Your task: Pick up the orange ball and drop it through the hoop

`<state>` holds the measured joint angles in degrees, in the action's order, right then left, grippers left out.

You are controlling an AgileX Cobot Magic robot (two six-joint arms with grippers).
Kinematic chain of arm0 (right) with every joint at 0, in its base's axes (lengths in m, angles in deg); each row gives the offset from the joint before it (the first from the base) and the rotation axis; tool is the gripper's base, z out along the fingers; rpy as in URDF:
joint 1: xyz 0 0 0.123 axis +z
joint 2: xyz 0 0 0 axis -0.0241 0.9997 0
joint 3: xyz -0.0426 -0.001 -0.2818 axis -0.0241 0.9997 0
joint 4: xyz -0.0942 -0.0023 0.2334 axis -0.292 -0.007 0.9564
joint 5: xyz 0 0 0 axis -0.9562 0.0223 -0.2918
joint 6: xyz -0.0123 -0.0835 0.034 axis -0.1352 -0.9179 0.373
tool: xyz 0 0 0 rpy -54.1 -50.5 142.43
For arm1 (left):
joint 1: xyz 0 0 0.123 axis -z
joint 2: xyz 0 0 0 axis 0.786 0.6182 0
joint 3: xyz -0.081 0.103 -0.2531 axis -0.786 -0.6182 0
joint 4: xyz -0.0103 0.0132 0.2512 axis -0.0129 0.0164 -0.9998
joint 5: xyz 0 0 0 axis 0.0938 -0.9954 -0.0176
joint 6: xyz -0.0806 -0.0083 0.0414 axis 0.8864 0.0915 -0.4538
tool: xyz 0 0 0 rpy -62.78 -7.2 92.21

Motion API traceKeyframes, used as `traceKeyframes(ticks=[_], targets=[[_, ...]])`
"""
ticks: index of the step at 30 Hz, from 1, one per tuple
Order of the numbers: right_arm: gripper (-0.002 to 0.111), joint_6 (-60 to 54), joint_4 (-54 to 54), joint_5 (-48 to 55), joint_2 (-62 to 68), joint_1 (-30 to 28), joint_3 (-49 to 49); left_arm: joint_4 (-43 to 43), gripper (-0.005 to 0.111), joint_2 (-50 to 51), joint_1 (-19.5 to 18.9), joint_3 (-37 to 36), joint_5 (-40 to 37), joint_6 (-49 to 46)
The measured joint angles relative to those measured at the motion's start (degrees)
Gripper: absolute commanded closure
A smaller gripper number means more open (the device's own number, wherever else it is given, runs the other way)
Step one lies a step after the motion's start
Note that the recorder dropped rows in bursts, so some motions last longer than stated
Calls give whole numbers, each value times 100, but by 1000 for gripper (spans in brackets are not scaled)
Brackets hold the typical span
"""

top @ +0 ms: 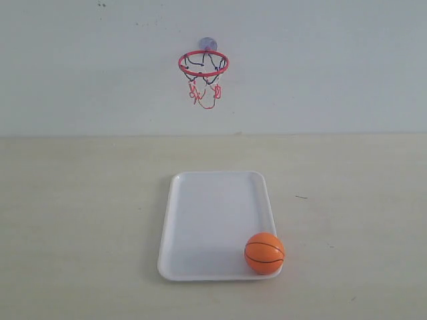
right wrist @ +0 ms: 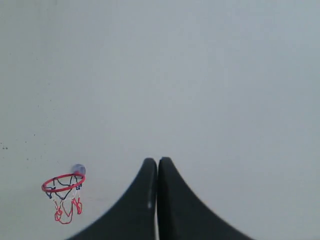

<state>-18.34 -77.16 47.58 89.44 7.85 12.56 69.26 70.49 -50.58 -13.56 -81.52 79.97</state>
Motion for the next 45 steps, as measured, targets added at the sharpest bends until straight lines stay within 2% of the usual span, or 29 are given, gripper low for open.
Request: traceKeyframes(ticks=[7,10,15,18,27,37,45], targets=[[108,-156,0,149,255,0,-753,0,103,0,0,0,0,0],[108,-248,0,1041,876,0,-1435,0,103,0,0,0,0,0],[108,-576,0,3200,2308,0,-2519,0,103,0,0,0,0,0],[108,-598,0,3835,3089,0,-2816,0,103,0,0,0,0,0],[108,-609,0,3716,4324,0,-2890,0,103,0,0,0,0,0],[108,144,406,3237,4509,0,-2898,0,103,0,0,0,0,0],[108,-106,887,3796,5058,0,-3002,0,103,0,0,0,0,0]])
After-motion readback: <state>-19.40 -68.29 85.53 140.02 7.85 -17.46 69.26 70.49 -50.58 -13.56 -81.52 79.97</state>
